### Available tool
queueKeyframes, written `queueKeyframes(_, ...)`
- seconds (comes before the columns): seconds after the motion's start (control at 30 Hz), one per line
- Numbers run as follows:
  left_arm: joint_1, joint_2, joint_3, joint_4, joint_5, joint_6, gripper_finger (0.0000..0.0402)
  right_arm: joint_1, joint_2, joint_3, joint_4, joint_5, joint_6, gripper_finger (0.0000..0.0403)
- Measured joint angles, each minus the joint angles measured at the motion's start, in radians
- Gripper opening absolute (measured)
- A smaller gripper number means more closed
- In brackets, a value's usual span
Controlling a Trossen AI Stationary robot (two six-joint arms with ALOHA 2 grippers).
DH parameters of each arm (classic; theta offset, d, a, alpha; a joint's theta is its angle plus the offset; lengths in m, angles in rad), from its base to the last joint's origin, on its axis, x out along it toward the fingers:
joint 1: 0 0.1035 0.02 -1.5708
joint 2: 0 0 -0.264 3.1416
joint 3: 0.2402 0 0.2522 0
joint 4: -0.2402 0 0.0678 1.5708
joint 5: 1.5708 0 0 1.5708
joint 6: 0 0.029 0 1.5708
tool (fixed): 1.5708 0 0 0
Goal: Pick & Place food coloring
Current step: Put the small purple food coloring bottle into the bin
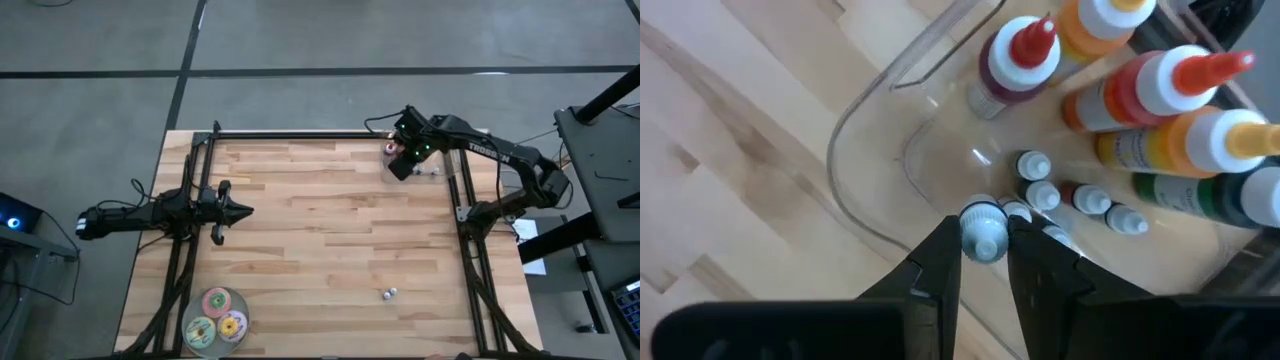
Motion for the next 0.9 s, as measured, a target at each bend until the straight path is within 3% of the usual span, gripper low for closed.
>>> queueKeyframes(0.9,0.0,0.0,0.0,0.0,0.0,0.0,0.0,-0.035,-0.006,-0.185,0.229,-0.002,0.011,0.0067)
